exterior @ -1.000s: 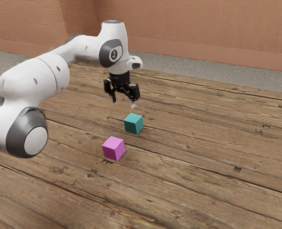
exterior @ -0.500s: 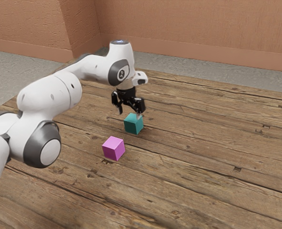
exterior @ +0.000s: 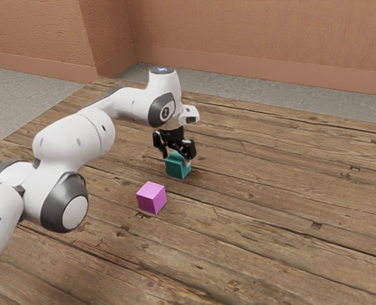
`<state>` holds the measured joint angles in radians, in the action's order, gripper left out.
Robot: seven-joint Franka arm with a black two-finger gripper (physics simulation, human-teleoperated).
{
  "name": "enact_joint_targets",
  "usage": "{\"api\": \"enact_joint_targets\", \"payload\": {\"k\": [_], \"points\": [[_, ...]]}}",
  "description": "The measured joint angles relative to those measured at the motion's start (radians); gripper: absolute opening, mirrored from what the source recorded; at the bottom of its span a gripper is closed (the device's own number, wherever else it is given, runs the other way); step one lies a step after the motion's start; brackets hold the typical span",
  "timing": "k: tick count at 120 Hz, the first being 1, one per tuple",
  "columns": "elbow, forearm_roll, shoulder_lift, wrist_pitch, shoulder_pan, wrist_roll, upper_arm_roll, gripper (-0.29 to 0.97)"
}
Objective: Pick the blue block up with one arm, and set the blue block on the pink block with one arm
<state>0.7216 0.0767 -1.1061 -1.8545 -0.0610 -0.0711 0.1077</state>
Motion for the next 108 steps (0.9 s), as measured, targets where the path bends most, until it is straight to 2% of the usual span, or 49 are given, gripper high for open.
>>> {"api": "enact_joint_targets", "payload": {"k": [51, 108], "points": [[-0.003, 0.002, -0.022, -0.033, 0.006, -0.012, -0.005, 0.67], [-0.002, 0.014, -0.019, -0.039, 0.013, -0.017, -0.003, 0.42]]}}
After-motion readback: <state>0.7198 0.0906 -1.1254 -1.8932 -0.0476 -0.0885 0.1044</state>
